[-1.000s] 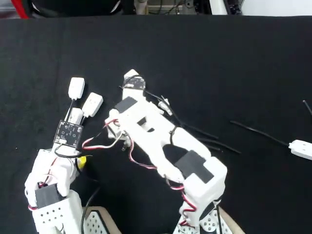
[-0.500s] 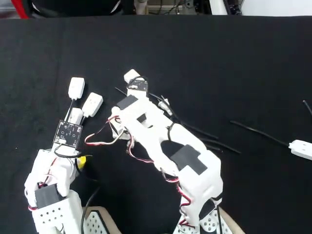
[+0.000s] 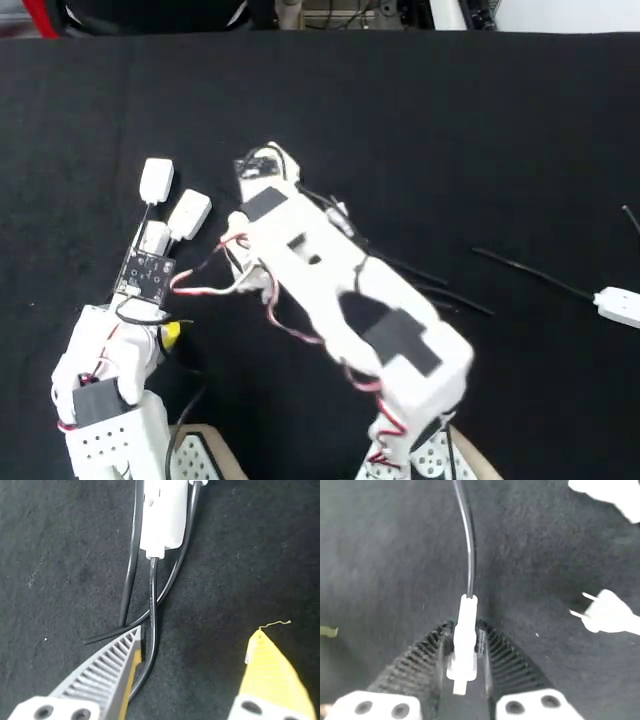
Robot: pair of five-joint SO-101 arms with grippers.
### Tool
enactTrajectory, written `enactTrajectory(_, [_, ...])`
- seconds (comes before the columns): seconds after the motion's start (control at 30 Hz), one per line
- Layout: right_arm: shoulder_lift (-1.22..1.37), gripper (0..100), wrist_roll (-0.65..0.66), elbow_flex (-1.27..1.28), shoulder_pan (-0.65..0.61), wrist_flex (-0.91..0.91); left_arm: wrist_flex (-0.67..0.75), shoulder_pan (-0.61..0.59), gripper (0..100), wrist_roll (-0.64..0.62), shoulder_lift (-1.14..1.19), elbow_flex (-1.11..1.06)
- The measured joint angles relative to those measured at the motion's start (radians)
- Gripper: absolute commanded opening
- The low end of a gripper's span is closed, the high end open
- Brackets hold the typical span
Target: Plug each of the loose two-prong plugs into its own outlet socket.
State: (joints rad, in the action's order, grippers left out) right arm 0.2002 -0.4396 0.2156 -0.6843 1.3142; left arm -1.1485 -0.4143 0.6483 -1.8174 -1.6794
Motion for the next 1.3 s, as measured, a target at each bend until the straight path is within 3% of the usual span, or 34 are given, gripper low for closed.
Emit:
enactTrajectory(0.23, [-0.465, 1.1, 0.112, 0.342, 0.000, -0.178, 0.000, 0.005, 33, 0.000, 0.000, 0.000])
enactTrajectory(0.43, [-0.937, 1.1, 0.126, 0.704, 0.003, -0.419, 0.000, 0.038, 33, -0.051, 0.000, 0.002])
enactTrajectory(0.7, [-1.496, 1.1, 0.126, 1.226, 0.003, -0.967, -0.003, 0.259, 33, -0.221, -0.002, 0.031])
enactTrajectory(0.83, [-1.718, 1.1, 0.026, 1.424, 0.003, -1.174, -0.003, 0.399, 33, -0.308, -0.002, 0.084])
enactTrajectory(1.07, [-1.867, 1.1, -0.054, 1.439, -0.043, -0.999, -0.003, 0.686, 33, -0.506, -0.005, 0.183])
enactTrajectory(1.3, [-1.869, 1.1, -0.054, 1.393, -0.094, -0.825, -0.003, 0.609, 33, -0.529, -0.005, 0.238])
